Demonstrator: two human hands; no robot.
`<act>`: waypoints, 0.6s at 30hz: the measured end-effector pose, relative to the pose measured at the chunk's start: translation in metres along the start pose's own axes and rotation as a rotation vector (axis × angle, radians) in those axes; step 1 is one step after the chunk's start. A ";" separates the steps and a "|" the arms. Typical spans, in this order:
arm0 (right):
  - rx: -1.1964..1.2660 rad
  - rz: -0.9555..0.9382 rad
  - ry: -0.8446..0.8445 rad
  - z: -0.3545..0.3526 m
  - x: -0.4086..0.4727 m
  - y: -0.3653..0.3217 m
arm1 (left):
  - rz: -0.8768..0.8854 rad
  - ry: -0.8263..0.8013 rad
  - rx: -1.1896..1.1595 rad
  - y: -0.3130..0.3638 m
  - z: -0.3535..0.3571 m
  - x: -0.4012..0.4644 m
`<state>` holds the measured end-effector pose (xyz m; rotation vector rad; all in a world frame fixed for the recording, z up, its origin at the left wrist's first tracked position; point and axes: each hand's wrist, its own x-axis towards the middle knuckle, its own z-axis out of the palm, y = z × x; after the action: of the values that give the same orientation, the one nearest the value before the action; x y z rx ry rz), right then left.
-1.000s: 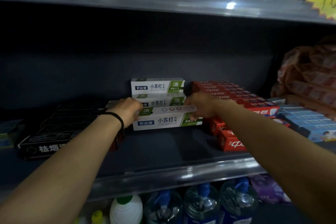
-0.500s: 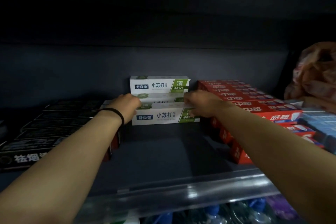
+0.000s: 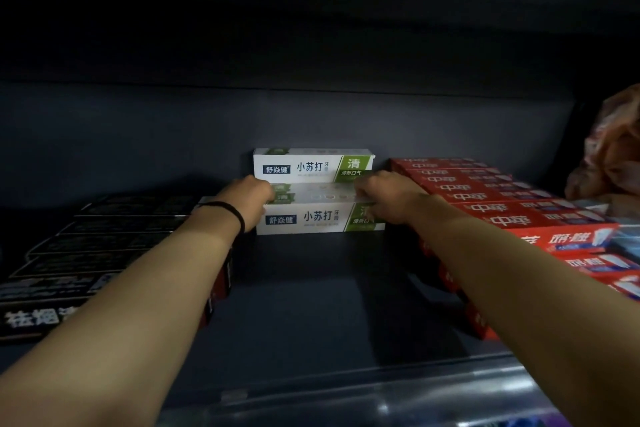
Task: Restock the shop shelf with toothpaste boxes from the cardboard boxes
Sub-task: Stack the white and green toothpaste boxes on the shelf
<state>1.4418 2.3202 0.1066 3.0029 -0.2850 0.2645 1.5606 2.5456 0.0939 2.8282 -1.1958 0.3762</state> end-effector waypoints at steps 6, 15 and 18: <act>0.004 0.011 0.001 -0.002 0.002 0.000 | -0.001 0.027 -0.015 0.002 0.002 0.003; -0.041 0.009 -0.031 -0.009 -0.014 -0.007 | 0.019 -0.021 0.006 0.005 -0.009 -0.008; -0.059 -0.012 -0.013 -0.021 -0.031 -0.015 | 0.051 -0.023 0.019 0.014 -0.024 -0.023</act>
<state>1.4116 2.3430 0.1197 2.9486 -0.2717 0.2313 1.5303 2.5555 0.1112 2.8303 -1.2774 0.3613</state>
